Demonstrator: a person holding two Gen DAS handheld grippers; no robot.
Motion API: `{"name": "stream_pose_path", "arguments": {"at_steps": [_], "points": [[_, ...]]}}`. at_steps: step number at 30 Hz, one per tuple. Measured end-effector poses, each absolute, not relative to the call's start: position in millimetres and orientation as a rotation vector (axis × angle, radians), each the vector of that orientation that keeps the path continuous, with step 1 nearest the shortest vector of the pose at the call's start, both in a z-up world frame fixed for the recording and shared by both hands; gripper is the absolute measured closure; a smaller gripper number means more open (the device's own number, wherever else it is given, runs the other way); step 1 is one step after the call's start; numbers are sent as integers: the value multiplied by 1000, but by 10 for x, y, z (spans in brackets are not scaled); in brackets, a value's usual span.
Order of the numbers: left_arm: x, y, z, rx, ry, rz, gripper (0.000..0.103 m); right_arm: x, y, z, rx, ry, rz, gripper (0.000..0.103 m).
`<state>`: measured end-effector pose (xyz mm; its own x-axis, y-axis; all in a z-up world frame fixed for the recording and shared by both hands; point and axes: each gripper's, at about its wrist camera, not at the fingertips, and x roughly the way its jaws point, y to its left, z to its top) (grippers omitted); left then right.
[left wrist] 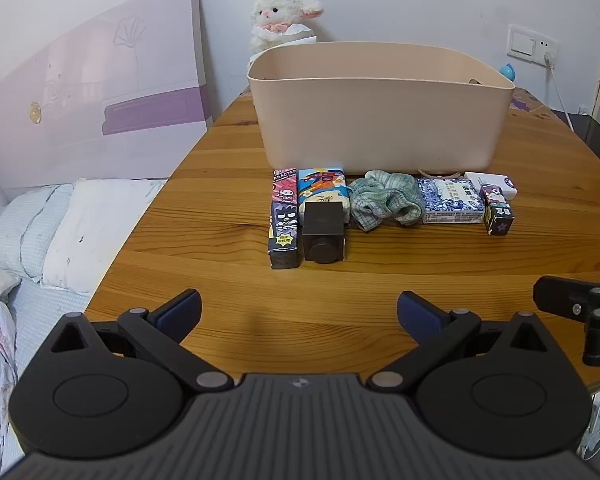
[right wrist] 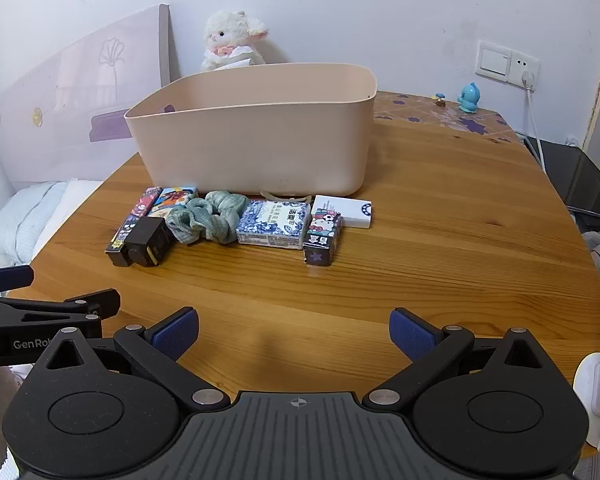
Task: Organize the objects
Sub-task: 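Move both grippers toward the row of items in front of the bin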
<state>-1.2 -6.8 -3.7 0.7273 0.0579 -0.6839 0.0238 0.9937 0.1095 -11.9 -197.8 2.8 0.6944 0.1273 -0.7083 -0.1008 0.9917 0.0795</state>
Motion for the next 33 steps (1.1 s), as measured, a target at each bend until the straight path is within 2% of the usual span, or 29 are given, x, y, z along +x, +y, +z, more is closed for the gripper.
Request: {"name": "stream_pose_path", "arguments": {"at_steps": [33], "points": [[-36,-89,14,122,747,8,0,-144,-2006,31,40,784,118,0]]}}
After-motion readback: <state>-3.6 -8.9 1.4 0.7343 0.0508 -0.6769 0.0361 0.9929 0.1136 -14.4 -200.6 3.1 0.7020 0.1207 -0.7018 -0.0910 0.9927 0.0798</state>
